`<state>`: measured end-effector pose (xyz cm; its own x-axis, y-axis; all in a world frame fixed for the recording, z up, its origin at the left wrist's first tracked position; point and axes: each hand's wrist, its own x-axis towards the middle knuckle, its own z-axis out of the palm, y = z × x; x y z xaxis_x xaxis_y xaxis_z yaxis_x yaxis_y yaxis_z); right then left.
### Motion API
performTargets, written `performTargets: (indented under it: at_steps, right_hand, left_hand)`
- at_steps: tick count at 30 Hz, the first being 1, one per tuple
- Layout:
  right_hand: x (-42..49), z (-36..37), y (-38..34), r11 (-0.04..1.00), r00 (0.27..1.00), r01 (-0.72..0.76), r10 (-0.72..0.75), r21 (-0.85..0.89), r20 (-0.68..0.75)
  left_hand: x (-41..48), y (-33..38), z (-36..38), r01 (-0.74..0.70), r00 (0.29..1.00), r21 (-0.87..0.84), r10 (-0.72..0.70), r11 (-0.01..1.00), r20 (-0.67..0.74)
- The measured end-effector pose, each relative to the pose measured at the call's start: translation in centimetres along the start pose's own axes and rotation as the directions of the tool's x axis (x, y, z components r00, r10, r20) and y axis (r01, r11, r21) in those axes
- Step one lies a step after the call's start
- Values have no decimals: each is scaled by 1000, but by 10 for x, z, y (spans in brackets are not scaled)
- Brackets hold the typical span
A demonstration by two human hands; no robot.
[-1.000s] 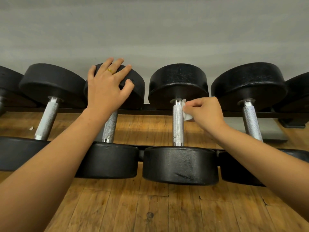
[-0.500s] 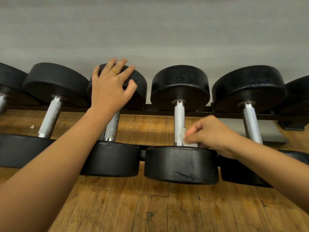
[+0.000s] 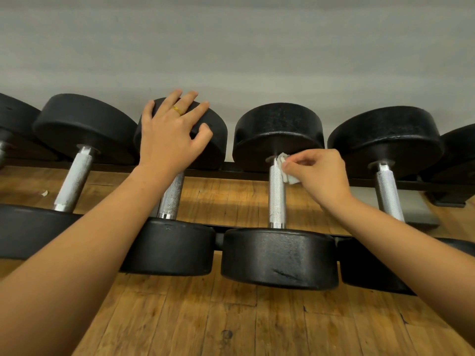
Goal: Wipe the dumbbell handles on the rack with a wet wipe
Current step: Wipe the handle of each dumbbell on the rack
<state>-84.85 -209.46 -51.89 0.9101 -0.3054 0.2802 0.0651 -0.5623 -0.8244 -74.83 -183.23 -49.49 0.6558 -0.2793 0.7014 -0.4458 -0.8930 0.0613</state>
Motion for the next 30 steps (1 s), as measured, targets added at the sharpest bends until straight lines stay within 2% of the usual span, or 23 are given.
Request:
performTargets:
  at_steps: [4,8,13,19,25,27,30]
  right_hand:
    - [-7,-2,-4,991,995,82,-76,-103,60]
    - [-21,-4,-5,982,980,71,-37,-172,193]
    - [-1,-1,-11,982,997,54,-44,-181,61]
    - [-40,-10,-12,964,948,29,58,-266,314]
    - [-10,-11,-19,974,973,52,-1,-218,229]
    - [-17,-15,-17,963,946,58,31,-264,323]
    - [-37,-20,-17,962,846,23,125,-270,519]
  left_hand:
    - [0,-1,0,-11,1000,2,11,1000,7]
    - [-2,-4,1,-14,1000,12,14,1000,4]
    - [0,-2,2,-17,1000,8,17,1000,-6]
    - [-2,-4,2,-25,1000,26,25,999,-4]
    - [-1,-2,0,-14,1000,14,14,1000,-6]
    - [-1,0,0,-14,1000,19,13,1000,4]
    - [-2,-1,0,-8,1000,23,8,1000,10]
